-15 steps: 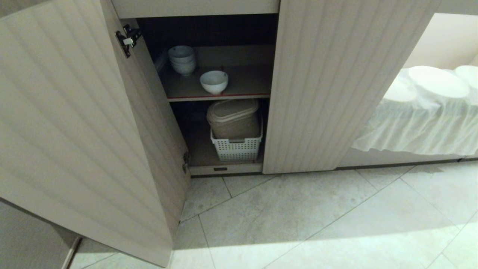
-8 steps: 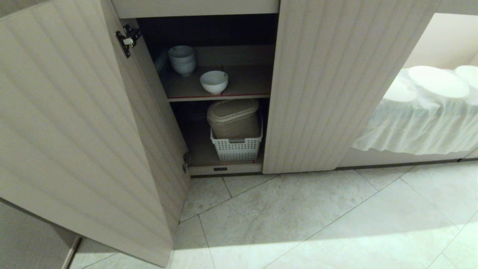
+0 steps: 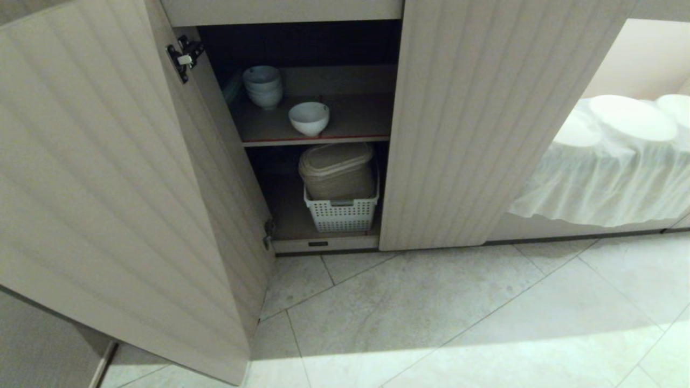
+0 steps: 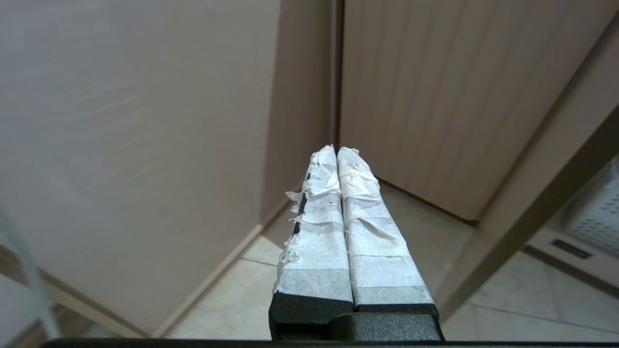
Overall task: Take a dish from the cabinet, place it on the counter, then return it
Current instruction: Close the cabinet door
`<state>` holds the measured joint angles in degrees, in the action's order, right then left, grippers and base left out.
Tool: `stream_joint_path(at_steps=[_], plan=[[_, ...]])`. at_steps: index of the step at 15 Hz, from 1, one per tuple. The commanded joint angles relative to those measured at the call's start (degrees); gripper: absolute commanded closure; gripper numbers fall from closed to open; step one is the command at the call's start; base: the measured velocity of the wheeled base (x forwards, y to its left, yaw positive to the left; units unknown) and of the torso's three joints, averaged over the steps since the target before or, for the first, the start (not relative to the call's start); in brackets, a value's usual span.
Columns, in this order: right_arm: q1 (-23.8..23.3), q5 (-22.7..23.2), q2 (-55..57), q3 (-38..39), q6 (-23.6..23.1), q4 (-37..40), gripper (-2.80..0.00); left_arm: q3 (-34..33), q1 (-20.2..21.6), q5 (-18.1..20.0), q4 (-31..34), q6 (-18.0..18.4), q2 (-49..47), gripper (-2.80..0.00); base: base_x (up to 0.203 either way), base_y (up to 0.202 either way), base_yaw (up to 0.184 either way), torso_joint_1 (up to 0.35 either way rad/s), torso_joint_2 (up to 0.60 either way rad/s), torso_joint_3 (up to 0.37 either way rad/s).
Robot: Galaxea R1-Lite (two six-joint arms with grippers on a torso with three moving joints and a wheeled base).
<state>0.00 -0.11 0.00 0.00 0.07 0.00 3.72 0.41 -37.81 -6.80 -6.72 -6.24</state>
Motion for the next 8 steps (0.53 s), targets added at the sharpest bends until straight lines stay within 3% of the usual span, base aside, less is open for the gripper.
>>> stream_joint_path(at_steps=[1,5,8], plan=[[0.0,0.0,0.0,0.0,0.0,0.0,0.00,0.1,0.2,0.7,-0.1,-0.7,-0.8,0.00,0.000,0.000,0.000,0.000,0.00,0.000],[0.0,0.0,0.0,0.0,0.0,0.0,0.00,0.6,0.3,0.8,0.0,-3.1,-2.7,0.00,0.000,0.000,0.000,0.000,0.00,0.000],[0.0,0.0,0.0,0.0,0.0,0.0,0.00,1.2,1.4,0.8,-0.1,-6.9,-6.0,0.00,0.000,0.000,0.000,0.000,0.00,0.000]])
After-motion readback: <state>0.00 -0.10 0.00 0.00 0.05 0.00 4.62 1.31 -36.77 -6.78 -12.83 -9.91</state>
